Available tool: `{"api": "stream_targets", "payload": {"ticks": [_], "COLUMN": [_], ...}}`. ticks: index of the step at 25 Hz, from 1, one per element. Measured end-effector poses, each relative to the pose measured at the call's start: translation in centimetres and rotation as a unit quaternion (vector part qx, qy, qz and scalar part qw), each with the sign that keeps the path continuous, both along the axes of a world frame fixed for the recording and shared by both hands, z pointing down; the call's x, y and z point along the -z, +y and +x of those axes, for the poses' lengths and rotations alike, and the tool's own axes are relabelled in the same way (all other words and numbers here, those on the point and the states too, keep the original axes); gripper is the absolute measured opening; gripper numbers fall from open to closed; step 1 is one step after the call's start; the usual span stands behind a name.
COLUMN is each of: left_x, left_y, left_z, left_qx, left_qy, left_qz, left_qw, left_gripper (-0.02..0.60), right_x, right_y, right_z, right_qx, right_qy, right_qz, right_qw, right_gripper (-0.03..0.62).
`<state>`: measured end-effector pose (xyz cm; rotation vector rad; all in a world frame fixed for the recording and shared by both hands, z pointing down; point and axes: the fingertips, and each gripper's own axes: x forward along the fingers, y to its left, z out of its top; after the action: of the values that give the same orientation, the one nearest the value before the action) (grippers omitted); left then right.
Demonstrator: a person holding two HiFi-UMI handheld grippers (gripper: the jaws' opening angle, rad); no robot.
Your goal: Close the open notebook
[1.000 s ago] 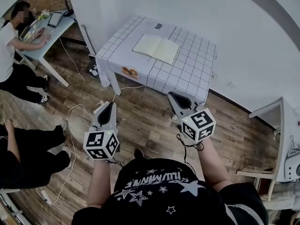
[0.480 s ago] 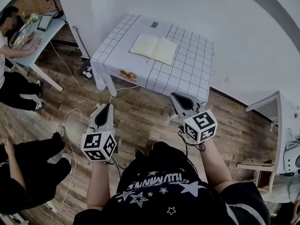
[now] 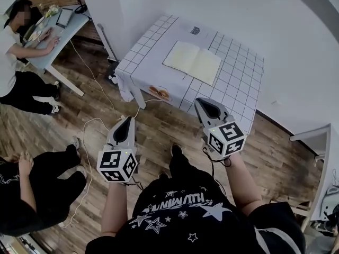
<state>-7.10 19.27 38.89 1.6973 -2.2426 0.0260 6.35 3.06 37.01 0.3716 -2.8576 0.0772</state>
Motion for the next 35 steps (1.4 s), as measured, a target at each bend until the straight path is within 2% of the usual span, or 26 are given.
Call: {"api": "stream_targets", "payload": {"ticks": [4,9,17,22,27,30,35], "left_x": [-0.1,0.4,0.0,-0.7,-0.9,-1.4,-2.0], "left_y": [-2.9,-7.6,-11.9,-13.1,-14.3,-15.0,-16.9], "left_z": [-2.2,-3.1,-4.4,-4.3,-5.8,-6.4,-8.5], "left_qx": [0.020,0.015,0.042,0.045,0.049,0.034,0.005], "left_qy": [-0.003,-0.006,-0.018,-0.009,-0.001,-0.006,0.001], "left_qz": [-0.006,0.009,-0.008,-0.021,-0.026,-0.032,-0.032], "left_qw": [0.9998,0.9998,0.9989,0.9987,0.9985,0.9989,0.9995], "left_gripper": [0.008,0.008,0.008,0.008,0.008,0.009,0.009], "right_x": [-0.1,0.3,-0.8,-1.7,-2.4,-3.2,-3.4], "right_y": [-3.1,-7.9,-12.7,-14.1,-15.0,-15.0,-16.8], "right_z": [-3.7,-6.3,-8.9,-9.5,-10.3,-10.3,-10.8], "right_qx": [0.031,0.043,0.064,0.071,0.065,0.063,0.025], "right_qy": [-0.004,-0.032,-0.024,-0.021,-0.016,-0.003,-0.001], "right_qz": [-0.009,-0.042,-0.054,-0.071,-0.086,-0.082,-0.083], "right_qw": [0.999,0.998,0.996,0.995,0.994,0.995,0.996], "right_gripper": [0.015,0.015,0.015,0.015,0.015,0.015,0.015]}}
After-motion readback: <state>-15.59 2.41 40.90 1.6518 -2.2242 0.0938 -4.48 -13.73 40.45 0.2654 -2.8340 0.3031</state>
